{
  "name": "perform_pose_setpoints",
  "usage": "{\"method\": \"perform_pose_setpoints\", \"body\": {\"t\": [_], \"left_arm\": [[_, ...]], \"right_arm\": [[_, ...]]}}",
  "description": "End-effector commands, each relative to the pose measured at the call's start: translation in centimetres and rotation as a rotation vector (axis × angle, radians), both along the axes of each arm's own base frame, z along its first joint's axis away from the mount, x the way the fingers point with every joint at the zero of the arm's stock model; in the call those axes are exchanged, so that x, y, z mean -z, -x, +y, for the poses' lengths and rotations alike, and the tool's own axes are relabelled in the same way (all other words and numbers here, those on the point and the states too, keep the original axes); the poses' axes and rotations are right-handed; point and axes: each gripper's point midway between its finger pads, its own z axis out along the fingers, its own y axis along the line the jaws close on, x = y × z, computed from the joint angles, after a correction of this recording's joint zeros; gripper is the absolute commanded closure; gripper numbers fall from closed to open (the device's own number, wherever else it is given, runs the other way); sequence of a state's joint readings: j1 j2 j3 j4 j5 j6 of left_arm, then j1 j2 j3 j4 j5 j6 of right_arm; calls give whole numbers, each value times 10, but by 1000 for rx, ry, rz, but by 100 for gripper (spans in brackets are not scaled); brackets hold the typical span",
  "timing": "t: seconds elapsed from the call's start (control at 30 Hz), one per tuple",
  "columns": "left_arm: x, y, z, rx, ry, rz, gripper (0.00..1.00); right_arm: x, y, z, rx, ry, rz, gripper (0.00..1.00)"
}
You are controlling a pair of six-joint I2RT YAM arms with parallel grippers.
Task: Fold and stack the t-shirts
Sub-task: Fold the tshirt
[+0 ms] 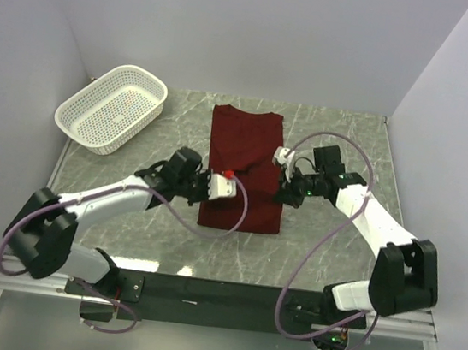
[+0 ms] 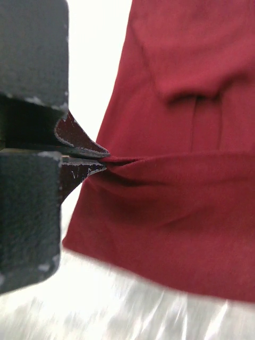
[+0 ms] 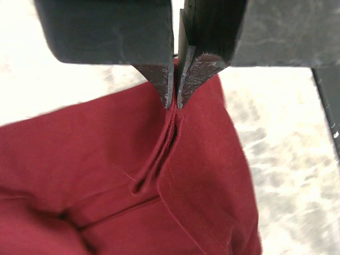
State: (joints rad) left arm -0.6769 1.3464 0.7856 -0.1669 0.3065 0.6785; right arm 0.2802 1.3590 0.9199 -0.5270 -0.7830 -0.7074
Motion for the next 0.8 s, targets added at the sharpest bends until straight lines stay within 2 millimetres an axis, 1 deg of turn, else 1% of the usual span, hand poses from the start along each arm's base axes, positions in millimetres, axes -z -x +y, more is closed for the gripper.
{"method": "perform_pose_setpoints", "body": {"t": [0.0, 0.03, 0.07, 0.1, 0.13, 0.17, 0.2, 0.23, 0.27, 0.3, 0.37, 0.4, 0.43, 0.47, 0.5, 0.57, 0.63, 0.67, 0.7, 0.73, 0.77], "left_arm": [[-29, -37, -17, 42, 45, -95, 100], [-31, -49, -23, 41, 41, -101, 100], [-30, -54, -23, 37, 29, -97, 100], [-39, -66, -25, 32, 31, -124, 100], [-33, -71, -25, 30, 16, -115, 100], [-34, -77, -25, 25, 9, -118, 99], [-33, -83, -21, 13, 2, -122, 100], [-34, -91, -21, 9, -1, -125, 100], [-35, -95, -20, 2, -4, -128, 100], [-39, -103, -17, -13, -8, -145, 100], [-36, -111, -13, -33, -22, -143, 100], [-40, -118, -11, -47, -23, -150, 100], [-36, -121, -9, -53, -31, -145, 100], [-36, -126, -7, -63, -34, -147, 100], [-37, -130, -6, -66, -38, -153, 100], [-31, -136, -2, -79, -54, -146, 100], [-26, -142, 0, -87, -62, -136, 100], [-24, -144, 3, -94, -68, -133, 100], [-25, -148, 2, -93, -70, -137, 100], [-20, -150, 2, -99, -74, -127, 100], [-20, -152, 3, -100, -71, -127, 100]], "right_arm": [[-18, -46, 6, 94, -18, -48, 100], [-18, -52, 6, 114, -15, -41, 100], [-14, -57, 6, 125, -9, -27, 100], [-20, -66, 8, 134, -13, -44, 100], [-20, -72, 6, 155, -5, -44, 100], [-16, -77, 7, 165, 1, -35, 100], [-21, -85, 7, 177, -3, -49, 100], [-22, -90, 7, 190, -3, -48, 100], [-17, -96, 6, 207, 11, -37, 100], [-22, -104, 6, 218, 11, -50, 100], [-18, -114, 4, 250, 23, -36, 100], [-21, -122, 4, 260, 20, -49, 100], [-22, -126, 4, 273, 20, -45, 100], [-18, -129, 3, 282, 24, -35, 100], [-22, -135, 3, 291, 24, -48, 100], [-20, -143, 3, 306, 28, -44, 100], [-16, -149, 2, 322, 35, -34, 100], [-18, -153, 2, 327, 34, -39, 100], [-17, -154, 3, 327, 35, -35, 100], [-13, -155, 3, 328, 36, -24, 100], [-15, -158, 4, 330, 34, -29, 100]]}}
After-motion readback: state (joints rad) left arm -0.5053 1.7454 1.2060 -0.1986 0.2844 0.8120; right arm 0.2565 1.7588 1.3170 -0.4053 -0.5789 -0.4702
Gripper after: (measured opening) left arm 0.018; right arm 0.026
